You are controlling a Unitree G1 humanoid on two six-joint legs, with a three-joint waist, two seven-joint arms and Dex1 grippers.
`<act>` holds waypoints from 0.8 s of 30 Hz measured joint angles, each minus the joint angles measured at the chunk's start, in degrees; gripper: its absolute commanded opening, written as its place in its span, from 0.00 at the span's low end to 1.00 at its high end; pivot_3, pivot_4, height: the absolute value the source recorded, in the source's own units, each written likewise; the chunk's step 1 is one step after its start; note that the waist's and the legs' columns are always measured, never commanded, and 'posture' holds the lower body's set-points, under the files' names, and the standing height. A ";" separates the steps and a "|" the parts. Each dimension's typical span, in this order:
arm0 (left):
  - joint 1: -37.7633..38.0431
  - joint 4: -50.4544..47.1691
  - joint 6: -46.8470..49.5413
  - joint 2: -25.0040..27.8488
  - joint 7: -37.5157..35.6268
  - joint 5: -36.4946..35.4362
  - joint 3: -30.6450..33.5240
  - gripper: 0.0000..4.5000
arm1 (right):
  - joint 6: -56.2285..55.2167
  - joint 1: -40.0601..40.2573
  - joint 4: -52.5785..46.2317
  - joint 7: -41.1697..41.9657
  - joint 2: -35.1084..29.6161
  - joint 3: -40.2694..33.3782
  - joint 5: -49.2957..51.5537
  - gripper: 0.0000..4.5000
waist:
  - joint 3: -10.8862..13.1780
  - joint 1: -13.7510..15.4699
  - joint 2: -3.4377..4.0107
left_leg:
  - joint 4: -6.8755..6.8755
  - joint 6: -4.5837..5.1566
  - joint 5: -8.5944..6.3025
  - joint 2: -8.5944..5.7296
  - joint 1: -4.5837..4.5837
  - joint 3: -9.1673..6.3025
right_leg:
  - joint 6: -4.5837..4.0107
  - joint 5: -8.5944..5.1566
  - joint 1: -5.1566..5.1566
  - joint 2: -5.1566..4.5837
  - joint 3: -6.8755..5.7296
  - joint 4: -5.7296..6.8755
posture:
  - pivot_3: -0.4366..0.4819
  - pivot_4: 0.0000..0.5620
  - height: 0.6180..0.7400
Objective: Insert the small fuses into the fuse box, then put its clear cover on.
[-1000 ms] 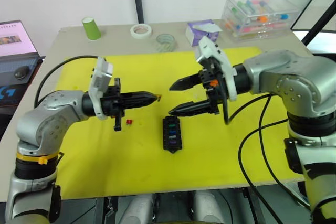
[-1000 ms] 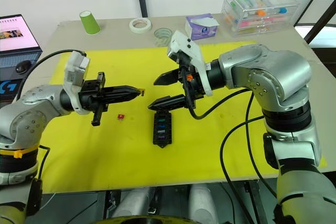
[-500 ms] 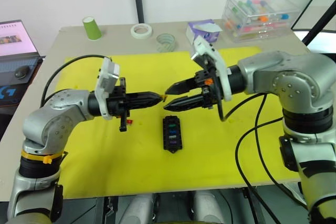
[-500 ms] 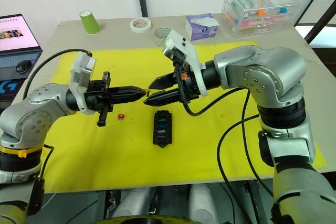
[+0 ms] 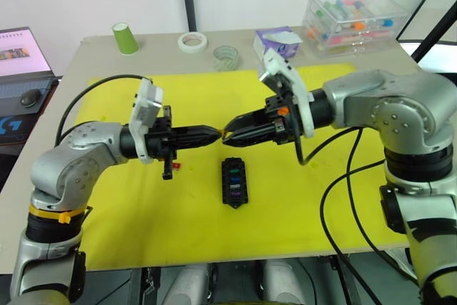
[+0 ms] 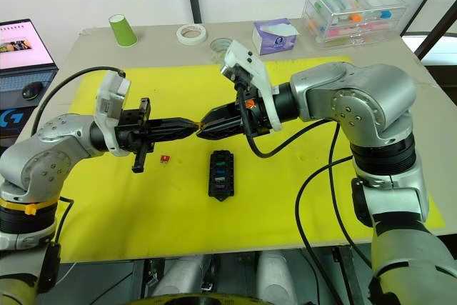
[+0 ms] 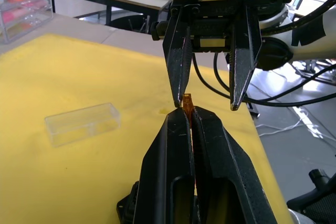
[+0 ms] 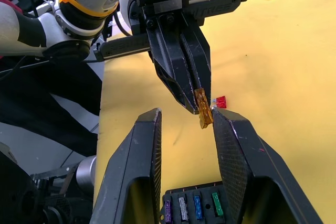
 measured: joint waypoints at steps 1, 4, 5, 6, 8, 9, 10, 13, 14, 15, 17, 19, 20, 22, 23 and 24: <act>0.00 -0.10 0.00 0.00 0.00 0.00 0.00 0.00 | -0.06 0.00 0.00 0.01 0.00 0.07 0.07 0.34 | 0.00 0.00 0.00 | 0.00 0.00 0.00 0.00 0.00 0.00 | 0.00 0.00 0.00 0.00 0.00 0.00 | 0.48 0.27 1.00; 0.00 -0.19 0.00 0.01 -0.01 0.00 0.00 0.00 | -0.43 0.00 0.00 0.00 -0.01 0.14 0.15 0.34 | 0.00 0.01 0.00 | 0.00 0.00 0.00 0.00 0.00 0.00 | 0.00 0.00 0.00 0.00 0.00 0.00 | 0.48 0.27 1.00; 0.00 -0.28 0.00 0.01 -0.02 0.00 0.00 0.00 | -0.59 0.00 0.00 0.00 -0.01 0.16 0.17 0.30 | 0.00 0.01 0.00 | 0.00 0.00 0.00 0.00 0.00 0.00 | 0.00 0.00 0.00 0.00 0.00 0.00 | 0.48 0.27 1.00; 0.00 -0.39 0.00 0.02 -0.04 0.00 0.00 0.00 | -0.70 0.00 0.00 -0.03 -0.01 0.19 0.19 0.25 | 0.00 0.01 0.00 | 0.00 0.00 0.00 0.00 0.00 0.00 | 0.00 0.00 0.00 0.00 0.00 0.00 | 0.48 0.27 1.00; 0.00 -0.64 0.00 0.04 -0.34 -0.07 -0.02 0.00 | -0.80 0.00 0.04 -0.37 -0.12 0.20 0.11 0.15 | 0.00 0.02 0.00 | 0.00 0.00 0.00 0.00 0.00 0.00 | 0.00 0.00 0.00 0.00 0.00 0.00 | 0.48 0.27 1.00; 0.02 -0.72 0.00 0.08 -0.44 -0.07 -0.01 0.00 | -0.85 0.00 0.08 -0.48 -0.26 0.19 0.03 0.07 | 0.00 0.03 0.00 | 0.00 0.00 0.00 0.00 0.00 0.00 | 0.00 0.00 0.00 0.00 0.00 0.00 | 0.48 0.27 1.00; 0.13 -0.56 -0.02 0.41 -0.45 0.04 -0.01 0.00 | -0.93 0.01 0.18 -0.53 -0.70 0.17 -0.08 0.02 | 0.00 0.03 0.00 | 0.00 0.00 0.00 0.00 0.00 0.00 | 0.00 0.00 0.00 0.00 0.00 0.00 | 0.48 0.27 1.00; 0.11 -0.57 -0.28 0.41 -0.47 0.10 0.00 0.00 | -0.92 0.02 0.19 -0.51 -0.70 0.31 -0.08 0.01 | 0.00 0.00 0.00 | 0.00 0.00 0.00 0.00 0.00 0.00 | 0.00 0.00 0.00 0.00 0.00 -0.01 | 0.48 0.27 1.00; 0.12 -0.57 -0.31 0.41 -0.47 0.12 0.00 0.00 | -0.93 0.02 0.19 -0.51 -0.70 0.31 -0.08 0.01 | 0.00 0.01 0.00 | 0.00 0.00 0.00 0.00 0.00 0.00 | 0.00 0.00 0.00 0.00 0.00 -0.01 | 0.48 0.27 1.00; 0.12 -0.56 -0.32 0.40 -0.47 0.13 0.00 0.00 | -0.95 0.02 0.19 -0.51 -0.73 0.32 -0.08 0.01 | 0.00 0.02 0.00 | 0.00 0.00 0.00 0.00 0.00 0.00 | 0.00 0.00 0.00 0.00 0.00 0.00 | 0.48 0.27 1.00; 0.11 -0.56 -0.38 0.35 -0.43 0.16 -0.01 0.00 | -1.12 0.02 0.18 -0.48 -0.84 0.38 -0.08 0.01 | 0.00 0.04 0.00 | 0.00 0.00 0.00 0.00 0.00 0.00 | 0.00 0.00 0.00 0.00 0.00 -0.01 | 0.48 0.27 1.00; 0.11 -0.56 -0.41 0.26 -0.37 0.18 -0.04 0.00 | -1.27 0.02 0.12 -0.46 -1.00 0.45 -0.08 0.01 | 0.00 0.02 0.00 | 0.00 0.00 0.00 0.00 0.00 0.00 | 0.00 0.00 0.00 0.00 0.00 -0.01 | 0.48 0.27 1.00; 0.11 -0.56 -0.40 0.26 -0.32 0.17 -0.05 0.00 | -1.39 0.02 0.12 -0.46 -1.06 0.52 -0.08 0.01 | 0.00 0.01 0.00 | 0.00 0.00 0.00 0.00 0.00 0.00 | 0.00 0.00 0.00 0.00 0.00 -0.01 | 0.48 0.27 1.00; 0.10 -0.56 -0.26 0.26 -0.21 0.13 -0.07 0.00 | -1.71 0.03 0.11 -0.45 -1.21 0.72 -0.11 0.01 | 0.00 0.01 0.00 | 0.00 0.00 0.00 0.00 0.00 0.00 | 0.00 0.00 0.00 0.00 0.00 -0.01 | 0.48 0.27 1.00; -0.03 -0.53 0.13 0.47 0.03 0.23 -0.32 0.05 | -1.96 0.03 0.07 -0.42 -1.43 1.08 -0.25 0.00 | 0.00 0.03 0.00 | 0.00 0.00 0.00 0.00 0.00 0.00 | 0.00 0.00 0.00 0.00 0.00 0.00 | 0.48 0.27 1.00; -0.42 -0.46 0.69 1.22 0.43 0.58 -1.28 0.11 | -2.24 0.05 -0.08 -0.29 -1.88 2.02 -0.71 0.00 | 0.00 0.06 0.00 | 0.00 0.00 0.00 0.00 0.00 0.00 | 0.00 0.00 0.01 0.00 0.00 0.00 | 0.48 0.27 1.00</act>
